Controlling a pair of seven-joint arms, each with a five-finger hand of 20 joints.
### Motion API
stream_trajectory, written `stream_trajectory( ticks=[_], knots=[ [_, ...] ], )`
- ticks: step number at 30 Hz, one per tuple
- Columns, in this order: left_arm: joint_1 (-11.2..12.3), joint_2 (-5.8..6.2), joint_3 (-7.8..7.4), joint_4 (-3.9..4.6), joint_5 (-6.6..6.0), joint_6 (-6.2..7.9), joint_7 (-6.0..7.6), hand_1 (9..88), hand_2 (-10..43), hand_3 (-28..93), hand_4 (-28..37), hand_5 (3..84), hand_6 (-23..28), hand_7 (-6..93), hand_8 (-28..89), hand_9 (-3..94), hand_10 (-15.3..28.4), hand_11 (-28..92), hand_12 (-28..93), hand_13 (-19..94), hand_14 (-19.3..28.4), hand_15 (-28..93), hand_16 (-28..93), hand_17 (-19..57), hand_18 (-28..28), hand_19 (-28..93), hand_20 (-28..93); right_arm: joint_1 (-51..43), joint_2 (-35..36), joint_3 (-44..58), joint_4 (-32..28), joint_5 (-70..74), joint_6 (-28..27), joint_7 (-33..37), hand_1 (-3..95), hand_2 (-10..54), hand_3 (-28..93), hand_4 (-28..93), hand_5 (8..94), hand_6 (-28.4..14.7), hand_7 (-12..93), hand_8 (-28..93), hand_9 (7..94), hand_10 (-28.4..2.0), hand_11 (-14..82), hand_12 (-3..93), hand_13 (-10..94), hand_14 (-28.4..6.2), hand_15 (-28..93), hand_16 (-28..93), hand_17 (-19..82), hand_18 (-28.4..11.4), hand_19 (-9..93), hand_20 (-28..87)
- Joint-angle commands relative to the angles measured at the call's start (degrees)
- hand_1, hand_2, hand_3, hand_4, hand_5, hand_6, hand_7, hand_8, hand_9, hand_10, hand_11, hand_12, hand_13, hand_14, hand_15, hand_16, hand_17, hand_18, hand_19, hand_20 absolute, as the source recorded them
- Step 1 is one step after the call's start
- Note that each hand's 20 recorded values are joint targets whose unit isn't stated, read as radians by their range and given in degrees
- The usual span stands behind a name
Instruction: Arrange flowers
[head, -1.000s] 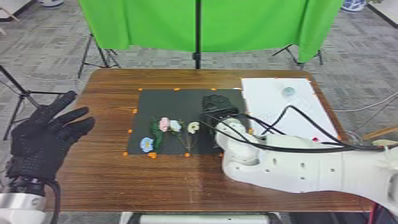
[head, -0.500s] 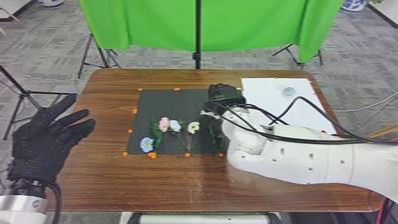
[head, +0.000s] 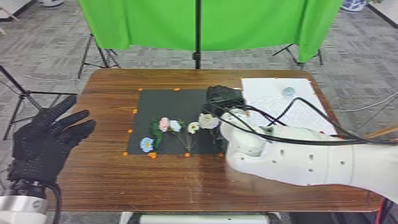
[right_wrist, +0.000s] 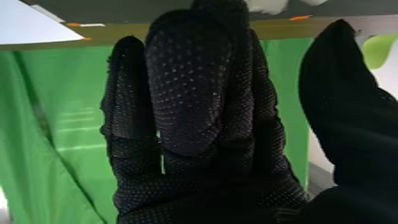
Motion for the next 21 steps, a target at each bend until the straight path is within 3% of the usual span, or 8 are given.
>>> stream_trajectory(
  ticks=[1, 4, 8, 18, 21],
  knots=[
    [0.38, 0.28, 0.36, 0.03, -0.06, 0.2, -0.41, 19.0, 8.2, 77, -28.3, 33.9, 8.2, 14.8, -10, 31.1, 20.4, 31, 11, 26, 28.4, 62, -13, -2.6, 28.4, 62, 38, 4.6, 6.24, 2.11, 2.42, 3.99, 0.37, 1.13, 33.5, -8.7, 76, -25, 61.7, -0.9, 13, -12, 84.2, -11.1, 24.9, 15.8, 87, -4.5, 54, 20, 46, -18.4, 93, -9],
    [-0.13, 0.38, 0.45, 0.11, 0.06, 0.0, -0.81, 19.1, 8.4, 76, -28.3, 33.9, 8.3, 14.3, -9, 31.1, 20.5, 30, 11, 26, 28.4, 62, -13, -2.6, 28.4, 61, 37, 4.44, 9.5, 5.18, 4.42, 8.31, -2.95, 0.72, 31.3, -7.0, 76, -25, 50.6, -2.3, 12, -11, 82.4, -13.3, 24.7, 15.7, 87, -4.5, 55, 20, 47, -18.3, 93, -10],
    [-0.73, 0.81, 0.93, 0.26, -0.02, -0.15, -0.65, 19.1, 8.4, 76, -28.3, 34.0, 8.5, 13.9, -9, 31.1, 20.5, 30, 12, 25, 28.4, 61, -13, -2.6, 28.4, 61, 37, 2.54, 13.99, 12.32, 7.64, 16.94, -14.52, -2.56, 30.8, -5.5, 76, -24, 42.3, -2.1, 11, -11, 78.3, -14.1, 25.1, 15.7, 84, -5.2, 57, 20, 46, -18.2, 93, -12],
    [-2.69, 1.24, 1.78, 0.72, -0.19, -0.83, -0.71, 19.4, 8.6, 76, -28.3, 34.0, 8.6, 13.4, -9, 31.2, 20.6, 29, 12, 25, 28.4, 61, -13, -2.2, 28.4, 62, 37, 3.03, 16.56, 13.18, 12.97, 20.12, -17.93, 0.01, 30.0, -5.5, 76, -25, 36.4, -0.4, 10, -10, 75.3, -14.8, 25.3, 15.2, 83, -5.2, 60, 19, 49, -17.5, 93, -11],
    [-2.54, 1.3, 2.04, 0.66, -0.47, -0.92, 0.05, 19.4, 8.6, 76, -28.3, 34.0, 8.5, 13.4, -9, 31.1, 20.5, 29, 12, 26, 28.4, 61, -12, -2.1, 28.4, 62, 37, 2.58, 16.26, 13.62, 14.5, 20.4, -19.3, 0.39, 29.9, -5.7, 76, -25, 34.9, 0.0, 10, -10, 76.1, -15.0, 26.5, 15.6, 83, -5.0, 61, 19, 49, -17.4, 93, -10]
  ],
)
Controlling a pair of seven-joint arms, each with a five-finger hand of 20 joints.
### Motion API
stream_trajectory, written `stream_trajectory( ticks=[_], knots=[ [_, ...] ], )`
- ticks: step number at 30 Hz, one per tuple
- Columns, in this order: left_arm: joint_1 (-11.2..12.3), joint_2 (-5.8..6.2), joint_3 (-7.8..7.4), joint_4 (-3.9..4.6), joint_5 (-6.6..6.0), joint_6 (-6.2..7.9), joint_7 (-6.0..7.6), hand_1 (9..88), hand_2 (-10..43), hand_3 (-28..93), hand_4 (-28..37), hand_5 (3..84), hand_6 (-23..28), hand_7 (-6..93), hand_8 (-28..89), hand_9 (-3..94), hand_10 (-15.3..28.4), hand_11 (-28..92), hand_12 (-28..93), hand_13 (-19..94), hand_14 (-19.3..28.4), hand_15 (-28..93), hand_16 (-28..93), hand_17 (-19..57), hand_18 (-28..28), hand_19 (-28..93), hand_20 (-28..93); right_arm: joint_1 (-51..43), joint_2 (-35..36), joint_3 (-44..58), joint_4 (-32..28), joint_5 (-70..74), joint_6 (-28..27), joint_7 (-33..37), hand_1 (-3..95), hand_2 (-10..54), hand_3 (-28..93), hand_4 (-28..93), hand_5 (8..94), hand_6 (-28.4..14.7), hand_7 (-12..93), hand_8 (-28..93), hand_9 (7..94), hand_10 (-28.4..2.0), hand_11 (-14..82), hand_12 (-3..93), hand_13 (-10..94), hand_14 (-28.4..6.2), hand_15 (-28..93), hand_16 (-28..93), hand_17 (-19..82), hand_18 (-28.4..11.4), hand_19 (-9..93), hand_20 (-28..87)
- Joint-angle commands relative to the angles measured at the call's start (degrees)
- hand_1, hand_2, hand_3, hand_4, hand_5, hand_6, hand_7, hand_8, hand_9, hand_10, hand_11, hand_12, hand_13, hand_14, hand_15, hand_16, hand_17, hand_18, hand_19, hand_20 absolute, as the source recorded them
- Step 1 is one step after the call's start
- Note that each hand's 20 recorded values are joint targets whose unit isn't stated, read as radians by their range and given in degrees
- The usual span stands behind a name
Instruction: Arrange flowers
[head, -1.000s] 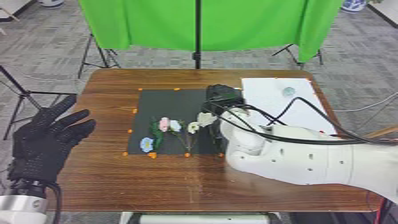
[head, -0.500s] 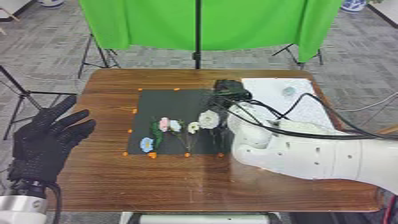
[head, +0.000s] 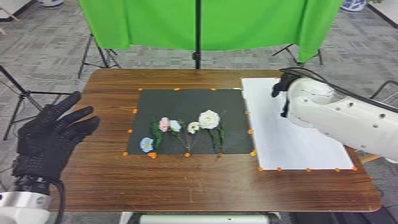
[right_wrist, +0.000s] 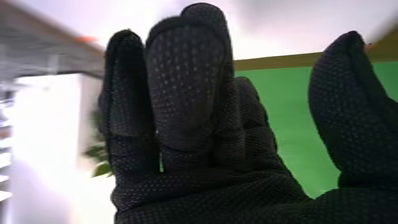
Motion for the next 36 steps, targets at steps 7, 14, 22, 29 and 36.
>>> stream_trajectory(
  ticks=[7, 14, 22, 29, 36],
  knots=[
    [-0.18, 0.21, 0.85, 0.34, -0.72, -0.5, 1.39, 19.4, 8.6, 76, -28.3, 33.8, 8.5, 13.4, -9, 31.1, 20.6, 29, 12, 25, 28.4, 61, -12, -2.1, 28.4, 62, 37, -0.75, -1.72, 4.04, 7.21, 0.58, -5.89, 0.27, 30.1, -6.3, 76, -25, 31.4, 1.3, 11, -10, 77.6, -14.8, 29.2, 15.8, 83, -4.6, 62, 19, 50, -17.4, 93, -8],
    [0.4, 0.16, 1.14, 0.2, -1.02, -0.24, 2.63, 19.5, 8.7, 76, -28.3, 33.8, 8.6, 13.3, -9, 31.0, 20.5, 29, 13, 25, 28.4, 61, -12, -2.2, 28.4, 62, 37, -1.8, -3.55, 5.88, 9.18, 0.61, -8.91, -0.41, 30.2, -6.5, 76, -25, 26.4, 3.2, 12, -11, 76.9, -15.0, 29.9, 15.6, 83, -4.7, 62, 19, 50, -17.4, 93, -8],
    [0.82, 0.14, 1.38, 0.12, -1.18, -0.24, 3.53, 19.6, 8.8, 76, -28.3, 33.8, 8.6, 13.4, -9, 31.0, 20.4, 29, 13, 25, 28.4, 60, -12, -2.2, 28.4, 62, 37, -3.24, -5.01, 7.78, 11.01, 0.61, -14.17, 0.79, 30.4, -6.3, 76, -26, 25.6, 4.1, 12, -11, 75.6, -15.2, 30.1, 15.4, 82, -4.9, 63, 18, 50, -17.5, 93, -8],
    [1.57, -0.15, 1.13, -0.09, -1.29, -0.07, 3.99, 19.6, 8.8, 76, -28.3, 33.8, 8.6, 13.4, -9, 31.1, 20.5, 29, 13, 25, 28.4, 60, -12, -2.2, 28.4, 62, 37, -4.7, -4.99, 8.53, 11.38, -0.31, -14.06, 1.19, 30.7, -5.8, 75, -26, 34.0, 2.8, 12, -11, 74.2, -15.5, 27.7, 15.0, 82, -5.4, 63, 18, 49, -17.2, 93, -11],
    [0.71, -0.23, 1.52, 0.15, -1.14, -0.36, 3.61, 19.6, 8.9, 76, -28.3, 33.8, 8.6, 13.4, -9, 31.1, 20.5, 29, 13, 25, 28.4, 60, -12, -2.2, 28.4, 62, 37, -4.76, -4.06, 3.54, 10.13, -5.94, -6.01, 0.01, 39.6, -8.6, 75, -28, 55.5, 2.7, 16, -13, 73.0, -11.1, 18.8, 13.5, 83, -5.4, 50, 17, 51, -14.5, 92, -25]
  ],
)
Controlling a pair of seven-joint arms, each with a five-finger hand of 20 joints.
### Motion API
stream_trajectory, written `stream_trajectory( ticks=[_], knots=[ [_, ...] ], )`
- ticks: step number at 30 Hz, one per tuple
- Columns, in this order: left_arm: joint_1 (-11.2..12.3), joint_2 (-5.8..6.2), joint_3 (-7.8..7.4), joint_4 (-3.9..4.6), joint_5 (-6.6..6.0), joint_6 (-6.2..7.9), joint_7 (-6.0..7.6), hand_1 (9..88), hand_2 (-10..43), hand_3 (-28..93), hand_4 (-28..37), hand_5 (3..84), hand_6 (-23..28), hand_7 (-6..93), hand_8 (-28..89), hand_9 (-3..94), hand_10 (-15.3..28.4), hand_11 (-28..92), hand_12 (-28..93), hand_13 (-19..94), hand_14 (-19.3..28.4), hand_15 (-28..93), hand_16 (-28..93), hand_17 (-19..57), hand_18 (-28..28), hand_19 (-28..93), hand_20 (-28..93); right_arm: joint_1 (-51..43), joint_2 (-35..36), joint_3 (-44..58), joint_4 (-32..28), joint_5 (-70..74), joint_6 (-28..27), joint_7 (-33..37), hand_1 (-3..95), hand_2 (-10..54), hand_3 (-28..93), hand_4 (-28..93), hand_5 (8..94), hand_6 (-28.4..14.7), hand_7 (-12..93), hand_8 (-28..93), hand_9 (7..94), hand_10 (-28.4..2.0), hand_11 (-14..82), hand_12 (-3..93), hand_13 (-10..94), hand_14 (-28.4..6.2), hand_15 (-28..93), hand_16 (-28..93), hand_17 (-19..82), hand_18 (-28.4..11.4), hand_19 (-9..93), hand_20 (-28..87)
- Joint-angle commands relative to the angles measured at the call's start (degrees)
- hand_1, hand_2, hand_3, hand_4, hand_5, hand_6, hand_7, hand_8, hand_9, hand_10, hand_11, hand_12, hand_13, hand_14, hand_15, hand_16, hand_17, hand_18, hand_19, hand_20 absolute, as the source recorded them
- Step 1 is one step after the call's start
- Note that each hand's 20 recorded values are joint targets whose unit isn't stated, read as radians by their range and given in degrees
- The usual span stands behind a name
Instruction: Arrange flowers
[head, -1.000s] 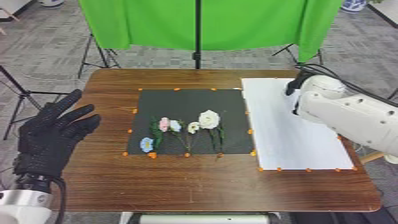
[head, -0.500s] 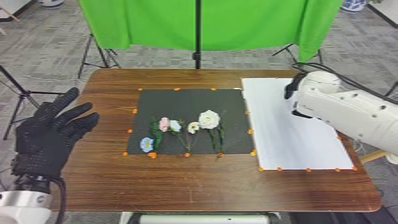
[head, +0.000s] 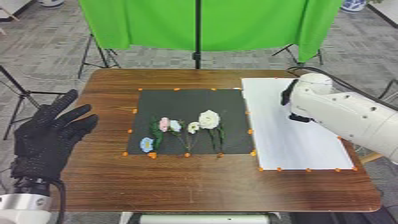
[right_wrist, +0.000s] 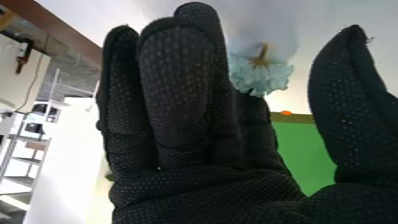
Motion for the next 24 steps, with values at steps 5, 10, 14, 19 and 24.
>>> stream_trajectory(
  ticks=[5, 10, 14, 19, 24],
  knots=[
    [0.8, -0.83, 0.35, 0.03, -0.16, -0.26, -0.39, 19.6, 8.8, 76, -28.3, 33.8, 8.6, 13.4, -9, 31.1, 20.5, 29, 13, 25, 28.4, 60, -12, -2.2, 28.4, 62, 37, 0.05, 1.94, -9.5, -1.9, -10.91, 12.64, -2.33, 52.2, -9.5, 68, -28, 71.3, 3.1, 28, -2, 83.8, -6.2, 8.9, 22.3, 88, -2.1, 38, 19, 52, -11.1, 89, -26],
    [0.22, -0.75, 0.52, 0.12, -0.11, -0.36, -0.75, 19.6, 8.9, 76, -28.3, 33.8, 8.7, 13.5, -9, 31.1, 20.7, 29, 13, 26, 28.4, 60, -12, -2.1, 28.4, 62, 37, 0.14, 3.33, -11.22, -3.94, -12.86, 17.45, -2.75, 55.3, -9.5, 68, -28, 78.2, 4.8, 33, 0, 93.3, -3.8, 8.4, 30.3, 92, -0.5, 37, 22, 50, -10.7, 92, -19],
    [0.06, -0.81, 0.48, 0.21, -0.13, -0.36, -1.23, 19.6, 8.8, 76, -28.3, 33.9, 8.7, 13.4, -9, 31.1, 20.7, 29, 12, 26, 28.4, 61, -12, -2.1, 28.4, 62, 37, 1.09, 4.09, -11.75, -6.7, -13.75, 20.92, -2.57, 55.5, -9.5, 68, -28, 79.1, 4.4, 32, 1, 93.7, -3.5, 11.2, 30.5, 93, -0.1, 38, 23, 50, -10.9, 93, -16],
    [-0.58, -0.58, 0.59, 0.39, 0.01, -0.49, -1.85, 19.5, 8.8, 76, -28.3, 33.8, 8.8, 13.3, -9, 31.1, 20.7, 29, 13, 25, 28.4, 60, -12, -2.1, 28.4, 62, 37, 2.04, 3.55, -12.02, -8.43, -15.45, 22.93, -2.24, 55.1, -9.5, 70, -28, 81.0, 3.8, 30, 3, 93.7, -3.6, 13.5, 29.4, 93, 0.0, 40, 23, 50, -11.3, 93, -13],
    [-0.94, -0.69, 0.29, 0.48, 0.13, -0.57, -2.82, 19.6, 8.9, 76, -28.3, 33.8, 8.7, 13.3, -9, 31.0, 20.6, 29, 13, 25, 28.4, 60, -12, -2.1, 28.4, 62, 37, 1.05, 4.08, -10.42, -12.18, -16.5, 24.15, -2.96, 55.1, -9.5, 71, -28, 82.4, 3.4, 28, 5, 93.7, -3.8, 15.0, 28.7, 94, 0.0, 41, 22, 50, -11.8, 93, -10]
  ],
)
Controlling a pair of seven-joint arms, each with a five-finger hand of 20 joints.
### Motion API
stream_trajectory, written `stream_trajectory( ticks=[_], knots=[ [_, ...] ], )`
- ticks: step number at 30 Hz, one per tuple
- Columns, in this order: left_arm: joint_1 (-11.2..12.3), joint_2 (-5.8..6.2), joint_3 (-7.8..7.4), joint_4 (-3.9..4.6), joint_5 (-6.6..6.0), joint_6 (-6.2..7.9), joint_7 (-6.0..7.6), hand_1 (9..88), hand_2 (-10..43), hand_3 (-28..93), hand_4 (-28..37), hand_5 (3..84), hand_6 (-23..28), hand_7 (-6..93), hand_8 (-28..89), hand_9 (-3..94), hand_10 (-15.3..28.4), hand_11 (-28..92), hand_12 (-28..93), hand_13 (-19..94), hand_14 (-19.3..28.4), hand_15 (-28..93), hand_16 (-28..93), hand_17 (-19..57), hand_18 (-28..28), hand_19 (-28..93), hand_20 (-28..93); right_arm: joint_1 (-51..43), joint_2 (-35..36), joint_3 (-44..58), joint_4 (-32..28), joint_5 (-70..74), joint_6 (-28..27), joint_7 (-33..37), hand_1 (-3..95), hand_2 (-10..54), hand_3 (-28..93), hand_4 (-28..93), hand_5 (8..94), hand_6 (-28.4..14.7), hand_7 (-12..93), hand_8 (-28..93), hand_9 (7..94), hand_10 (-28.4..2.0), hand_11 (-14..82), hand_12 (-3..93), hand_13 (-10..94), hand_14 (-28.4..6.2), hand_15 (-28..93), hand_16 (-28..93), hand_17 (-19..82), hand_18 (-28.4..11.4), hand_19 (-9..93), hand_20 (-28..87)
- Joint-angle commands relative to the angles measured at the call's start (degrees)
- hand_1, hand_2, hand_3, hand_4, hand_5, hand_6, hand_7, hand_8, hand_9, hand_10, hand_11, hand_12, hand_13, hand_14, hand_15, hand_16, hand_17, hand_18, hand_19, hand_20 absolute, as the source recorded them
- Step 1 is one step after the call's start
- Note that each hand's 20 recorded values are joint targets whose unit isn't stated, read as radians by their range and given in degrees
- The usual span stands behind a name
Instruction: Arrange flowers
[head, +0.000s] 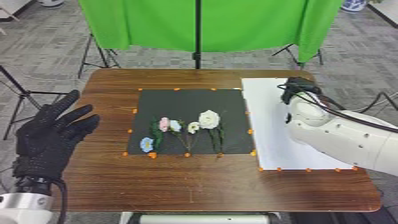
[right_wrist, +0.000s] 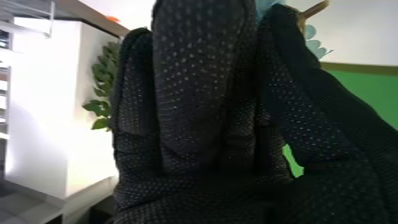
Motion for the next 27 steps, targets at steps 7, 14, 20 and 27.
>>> stream_trajectory(
  ticks=[7, 14, 20, 27],
  knots=[
    [-0.97, -0.42, -0.22, 0.6, 0.23, -0.7, -2.95, 19.6, 8.9, 76, -28.3, 33.8, 8.8, 13.2, -8, 31.1, 20.6, 28, 13, 25, 28.4, 60, -12, -2.1, 28.4, 62, 37, -2.92, -1.3, 4.21, -10.56, -3.6, 0.96, -3.05, 54.9, -9.5, 71, -28, 83.0, 2.8, 27, 6, 93.7, -4.1, 16.2, 28.1, 94, -0.2, 42, 22, 50, -12.3, 93, -8],
    [-0.86, -0.38, -0.36, 0.62, 0.08, -0.55, -3.12, 19.8, 9.0, 76, -28.2, 33.8, 8.8, 13.0, -8, 31.0, 20.6, 28, 13, 25, 28.4, 60, -12, -2.1, 28.4, 62, 37, -6.46, -2.22, 4.39, -15.8, -4.58, 1.54, -3.53, 54.8, -9.5, 72, -28, 82.7, 2.4, 26, 6, 93.7, -4.4, 16.0, 28.3, 94, -0.6, 42, 22, 49, -12.7, 93, -6],
    [-0.6, -0.48, -0.27, 0.58, 0.23, -0.54, -2.73, 19.9, 8.9, 76, -28.2, 33.9, 8.9, 12.9, -8, 31.1, 20.7, 28, 13, 25, 28.4, 60, -12, -2.1, 28.4, 62, 37, -7.64, -3.0, 3.97, -17.79, -5.6, 1.64, -3.97, 54.7, -9.5, 72, -28, 82.7, 2.3, 26, 7, 93.7, -4.5, 15.9, 28.1, 94, -0.6, 42, 22, 49, -13.0, 93, -5],
    [-0.06, -0.49, -0.26, 0.51, -0.06, -0.19, -2.23, 20.0, 8.7, 77, -28.1, 33.9, 8.9, 12.9, -8, 31.0, 20.9, 28, 13, 25, 28.4, 60, -12, -2.1, 28.4, 62, 37, -8.58, -3.89, 4.14, -18.58, -5.81, 1.7, -3.87, 54.7, -9.5, 72, -28, 82.6, 2.2, 26, 7, 93.7, -4.5, 16.0, 28.0, 94, -0.8, 43, 22, 48, -13.4, 93, -4]
  ],
)
